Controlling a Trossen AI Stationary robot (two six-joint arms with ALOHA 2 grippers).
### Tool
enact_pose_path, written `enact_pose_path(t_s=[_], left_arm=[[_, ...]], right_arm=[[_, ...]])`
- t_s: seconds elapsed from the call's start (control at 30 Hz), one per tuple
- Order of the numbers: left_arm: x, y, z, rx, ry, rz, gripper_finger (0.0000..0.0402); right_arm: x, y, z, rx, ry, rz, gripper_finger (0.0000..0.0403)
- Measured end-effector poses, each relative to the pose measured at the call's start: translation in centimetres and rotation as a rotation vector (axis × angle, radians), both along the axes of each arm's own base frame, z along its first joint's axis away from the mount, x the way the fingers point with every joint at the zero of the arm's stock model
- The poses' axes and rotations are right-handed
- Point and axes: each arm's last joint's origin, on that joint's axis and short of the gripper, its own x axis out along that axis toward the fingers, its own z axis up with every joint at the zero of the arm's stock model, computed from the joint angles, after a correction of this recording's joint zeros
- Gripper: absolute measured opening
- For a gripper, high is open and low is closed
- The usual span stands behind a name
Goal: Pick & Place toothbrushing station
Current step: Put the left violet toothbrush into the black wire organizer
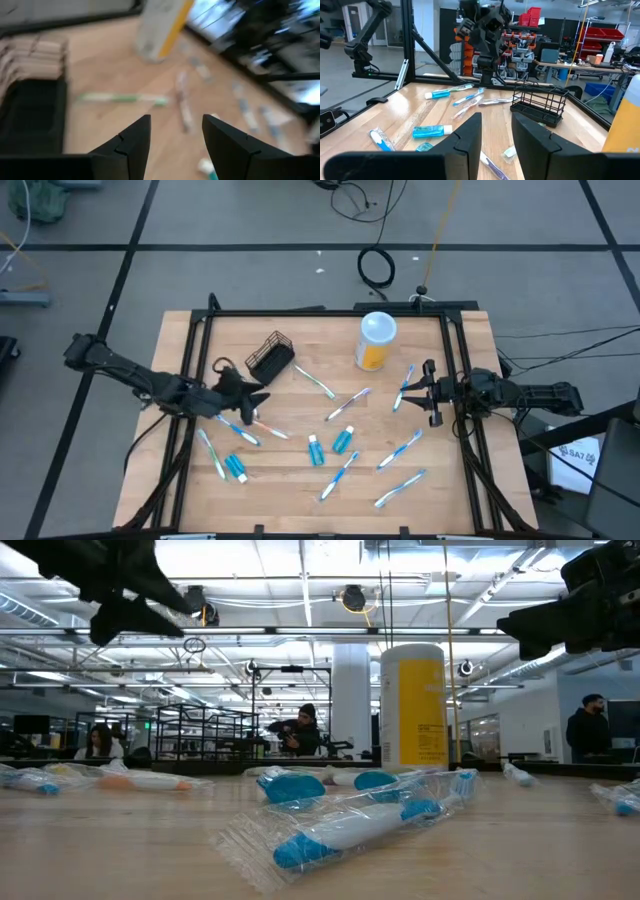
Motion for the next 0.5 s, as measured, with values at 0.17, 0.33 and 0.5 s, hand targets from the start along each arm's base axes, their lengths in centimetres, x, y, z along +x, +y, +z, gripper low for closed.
enact_pose_path(t_s=[0.17, 0.33, 0.5], left_arm=[[0.7, -0.2, -0.5, -0.157, 0.26, 0.094, 0.0184], [0.7, -0.1, -2.4, -0.261, 0.393, 0.242, 0.0184], [0.5, 0.7, -4.2, -0.288, 0.538, 0.426, 0.0184]], right_arm=[[0.0, 0.0, 0.0, -0.001, 0.0, 0.0, 0.0098], [0.0, 0.0, 0.0, -0.001, 0.0, 0.0, 0.0098], [0.0, 0.0, 0.0, 0.0, 0.0, 0.0, 0.0098]])
